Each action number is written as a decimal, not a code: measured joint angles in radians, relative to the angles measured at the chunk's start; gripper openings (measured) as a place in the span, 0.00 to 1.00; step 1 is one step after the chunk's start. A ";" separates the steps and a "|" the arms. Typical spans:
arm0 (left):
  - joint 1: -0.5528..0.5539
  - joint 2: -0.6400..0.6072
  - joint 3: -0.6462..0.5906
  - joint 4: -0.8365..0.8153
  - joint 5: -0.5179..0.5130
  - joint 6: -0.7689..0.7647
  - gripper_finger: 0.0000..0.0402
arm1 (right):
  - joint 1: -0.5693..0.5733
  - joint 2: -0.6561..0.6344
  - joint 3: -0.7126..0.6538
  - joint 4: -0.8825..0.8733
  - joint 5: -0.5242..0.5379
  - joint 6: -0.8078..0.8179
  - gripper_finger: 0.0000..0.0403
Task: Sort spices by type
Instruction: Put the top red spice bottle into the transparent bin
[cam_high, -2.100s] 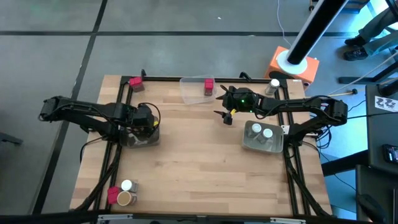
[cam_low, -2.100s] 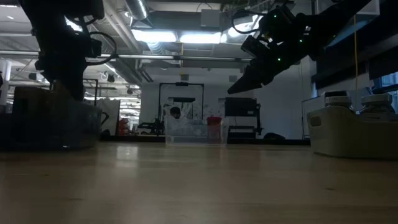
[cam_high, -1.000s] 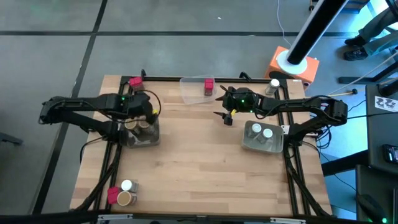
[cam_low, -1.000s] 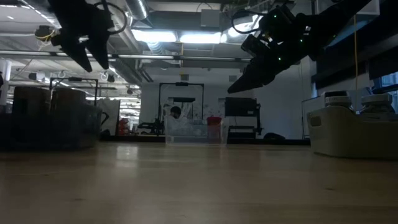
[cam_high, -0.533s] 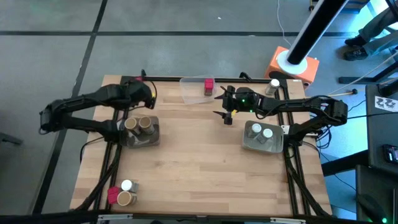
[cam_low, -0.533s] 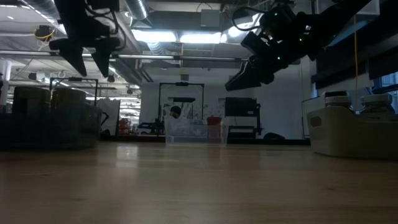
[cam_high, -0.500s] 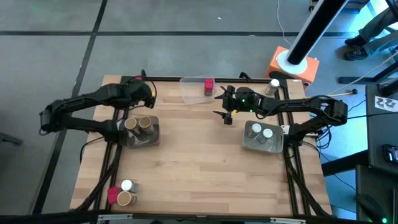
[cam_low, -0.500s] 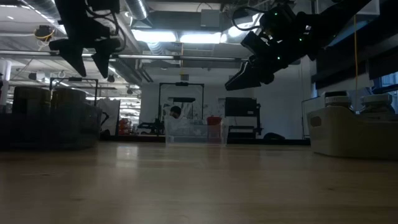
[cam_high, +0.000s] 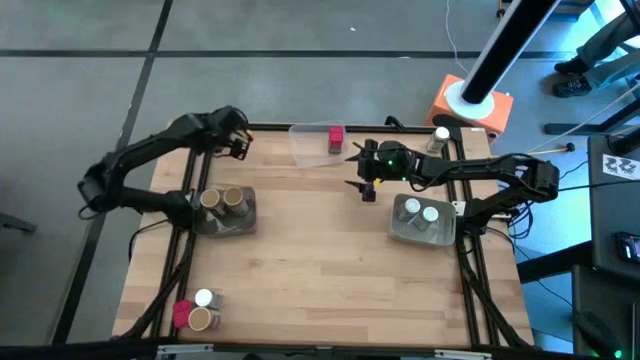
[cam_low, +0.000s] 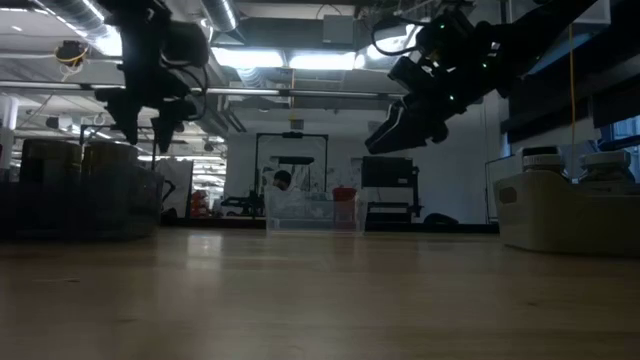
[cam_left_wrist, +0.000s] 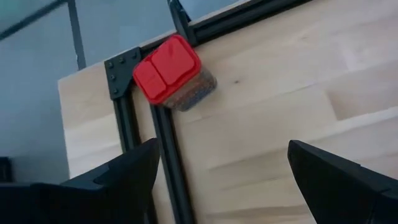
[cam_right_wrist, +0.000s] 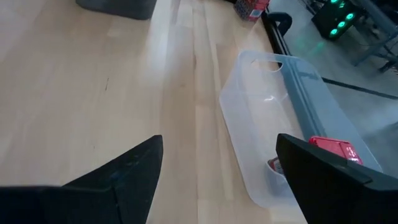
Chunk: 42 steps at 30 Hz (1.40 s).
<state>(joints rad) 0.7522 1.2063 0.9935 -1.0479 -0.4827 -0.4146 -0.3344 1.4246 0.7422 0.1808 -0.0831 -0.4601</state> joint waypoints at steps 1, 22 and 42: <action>0.017 0.021 0.021 -0.009 0.011 0.016 0.84 | 0.000 0.000 0.000 0.000 0.000 -0.012 0.78; 0.193 0.476 0.317 -0.193 -0.012 0.453 0.83 | 0.000 0.000 0.000 0.003 0.000 -0.106 0.78; 0.231 0.605 0.318 -0.065 -0.114 0.642 0.83 | 0.000 0.000 0.000 0.001 -0.016 -0.090 0.78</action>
<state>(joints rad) 0.9836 1.8117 1.3113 -1.1128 -0.5968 0.2273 -0.3344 1.4246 0.7422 0.1818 -0.0990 -0.5500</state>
